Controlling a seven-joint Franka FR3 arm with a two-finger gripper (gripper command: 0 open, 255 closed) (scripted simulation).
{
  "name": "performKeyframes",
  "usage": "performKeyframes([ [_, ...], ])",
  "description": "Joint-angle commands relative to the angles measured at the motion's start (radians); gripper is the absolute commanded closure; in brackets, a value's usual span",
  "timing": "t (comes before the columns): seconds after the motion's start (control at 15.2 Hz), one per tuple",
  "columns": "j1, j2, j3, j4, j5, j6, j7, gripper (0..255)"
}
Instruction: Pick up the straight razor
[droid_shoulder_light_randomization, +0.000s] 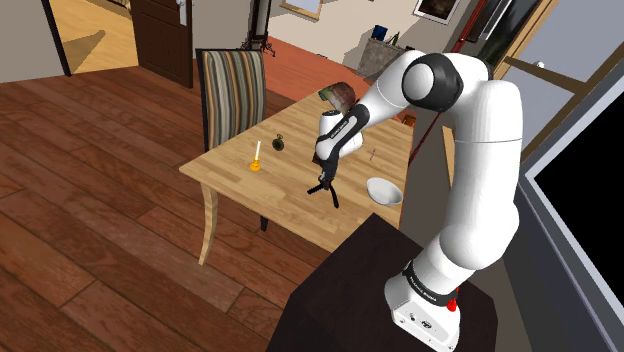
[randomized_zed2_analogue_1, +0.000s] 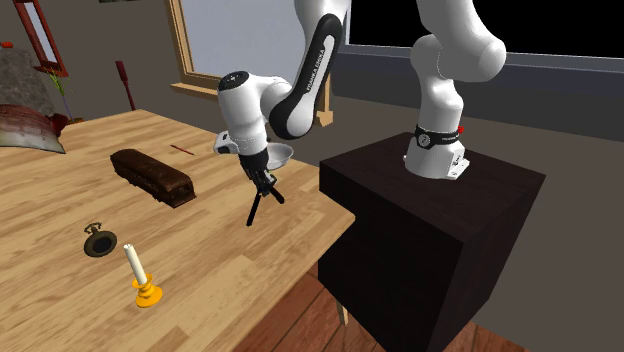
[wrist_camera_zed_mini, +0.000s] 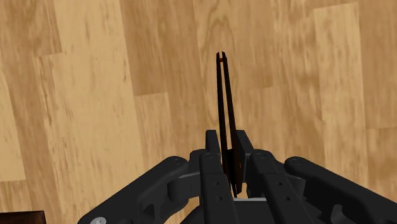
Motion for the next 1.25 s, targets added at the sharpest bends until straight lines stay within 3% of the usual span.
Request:
performKeyframes([
  [0.0,0.000,0.000,0.000,0.000,0.000,0.000,0.000,255],
  [1.19,0.014,-0.185,-0.012,-0.030,-0.009,-0.153,-0.023,255],
])
